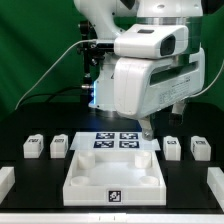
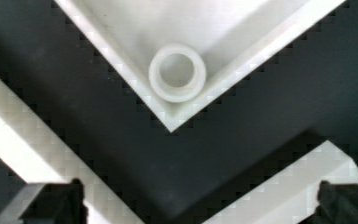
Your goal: Assemble one leg
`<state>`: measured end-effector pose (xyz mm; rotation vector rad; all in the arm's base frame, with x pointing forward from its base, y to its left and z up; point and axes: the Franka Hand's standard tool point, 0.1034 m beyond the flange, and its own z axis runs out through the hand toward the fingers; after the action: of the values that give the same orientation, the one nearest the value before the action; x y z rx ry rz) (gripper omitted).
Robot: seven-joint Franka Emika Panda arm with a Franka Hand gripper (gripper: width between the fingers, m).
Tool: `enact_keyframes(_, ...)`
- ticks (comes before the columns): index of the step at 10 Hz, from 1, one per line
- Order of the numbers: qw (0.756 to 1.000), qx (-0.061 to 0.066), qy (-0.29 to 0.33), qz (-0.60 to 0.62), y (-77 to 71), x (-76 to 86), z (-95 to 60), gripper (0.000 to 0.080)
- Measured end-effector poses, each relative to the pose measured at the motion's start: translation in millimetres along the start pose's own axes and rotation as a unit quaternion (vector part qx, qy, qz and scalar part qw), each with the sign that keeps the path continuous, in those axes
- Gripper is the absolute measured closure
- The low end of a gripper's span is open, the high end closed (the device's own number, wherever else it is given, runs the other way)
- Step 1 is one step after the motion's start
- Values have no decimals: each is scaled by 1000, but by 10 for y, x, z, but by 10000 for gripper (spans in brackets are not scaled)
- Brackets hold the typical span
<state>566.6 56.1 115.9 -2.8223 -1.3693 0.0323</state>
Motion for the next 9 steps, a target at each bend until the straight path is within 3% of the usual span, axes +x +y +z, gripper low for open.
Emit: enact_keyframes(9,1000,0,0,-22,-23,-14,21,150)
